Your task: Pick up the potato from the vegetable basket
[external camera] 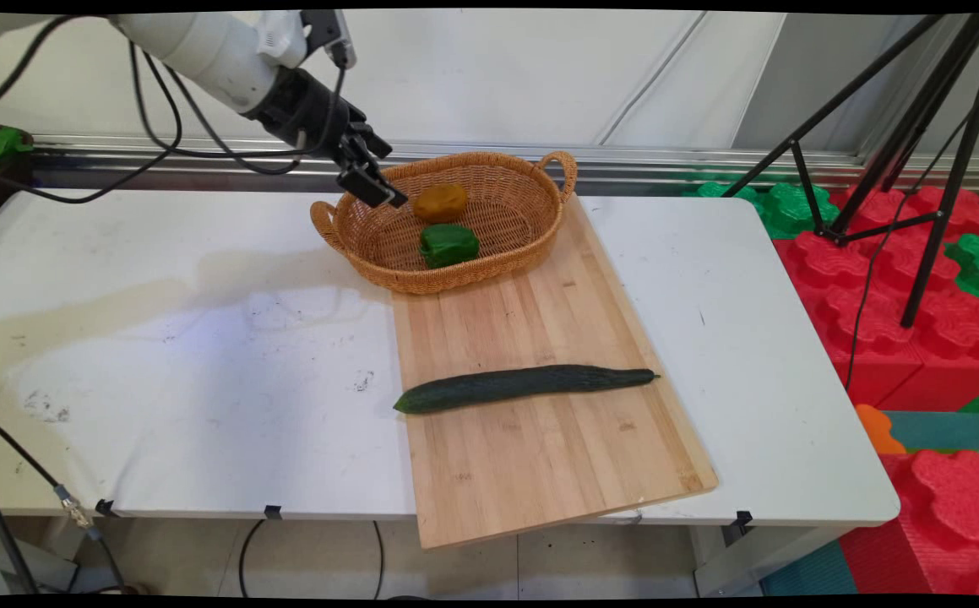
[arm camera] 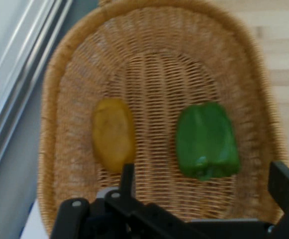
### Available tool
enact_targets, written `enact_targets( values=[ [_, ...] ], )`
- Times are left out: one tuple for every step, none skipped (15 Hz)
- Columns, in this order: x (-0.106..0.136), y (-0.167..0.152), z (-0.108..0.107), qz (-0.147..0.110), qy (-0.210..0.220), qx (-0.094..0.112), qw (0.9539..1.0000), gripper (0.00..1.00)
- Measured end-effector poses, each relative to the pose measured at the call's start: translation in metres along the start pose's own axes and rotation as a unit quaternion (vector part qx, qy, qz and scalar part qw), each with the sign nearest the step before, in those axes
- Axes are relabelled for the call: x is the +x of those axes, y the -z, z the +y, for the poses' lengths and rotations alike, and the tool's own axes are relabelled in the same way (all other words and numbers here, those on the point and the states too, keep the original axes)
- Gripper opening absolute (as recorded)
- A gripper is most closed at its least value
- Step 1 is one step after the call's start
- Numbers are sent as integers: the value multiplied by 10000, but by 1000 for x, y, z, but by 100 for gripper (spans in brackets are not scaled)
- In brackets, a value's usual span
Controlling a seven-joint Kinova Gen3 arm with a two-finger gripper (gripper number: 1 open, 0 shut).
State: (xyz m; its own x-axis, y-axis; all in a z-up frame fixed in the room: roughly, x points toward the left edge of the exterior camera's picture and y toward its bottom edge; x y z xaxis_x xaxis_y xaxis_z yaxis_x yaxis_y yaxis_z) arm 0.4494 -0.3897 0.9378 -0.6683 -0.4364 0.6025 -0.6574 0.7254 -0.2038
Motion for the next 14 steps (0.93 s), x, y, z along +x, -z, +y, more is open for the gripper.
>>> enact_targets(
  values=[
    [0, -8, -5, -48, 18, 105, 9999, 100],
    [-1, -12, -8, -80, 36, 164, 9998, 100],
    [-2, -20, -13, -136, 63, 254, 9996, 100],
    [-3, -27, -17, -186, 85, 321, 9993, 100],
    [-3, -32, -19, -217, 97, 361, 9991, 100],
    [-4, -39, -23, -261, 116, 413, 9987, 100],
    [-4, -44, -25, -291, 124, 445, 9985, 100],
    [-5, -52, -28, -336, 134, 484, 9982, 100],
    [-5, -61, -31, -387, 137, 520, 9978, 100],
    [-5, -69, -34, -427, 137, 545, 9975, 100],
    [-5, -78, -37, -470, 140, 567, 9972, 100],
    [-5, -88, -39, -504, 152, 584, 9969, 100],
    [-4, -97, -41, -534, 161, 595, 9967, 100],
    [-3, -105, -43, -556, 175, 607, 9965, 100]
  ],
)
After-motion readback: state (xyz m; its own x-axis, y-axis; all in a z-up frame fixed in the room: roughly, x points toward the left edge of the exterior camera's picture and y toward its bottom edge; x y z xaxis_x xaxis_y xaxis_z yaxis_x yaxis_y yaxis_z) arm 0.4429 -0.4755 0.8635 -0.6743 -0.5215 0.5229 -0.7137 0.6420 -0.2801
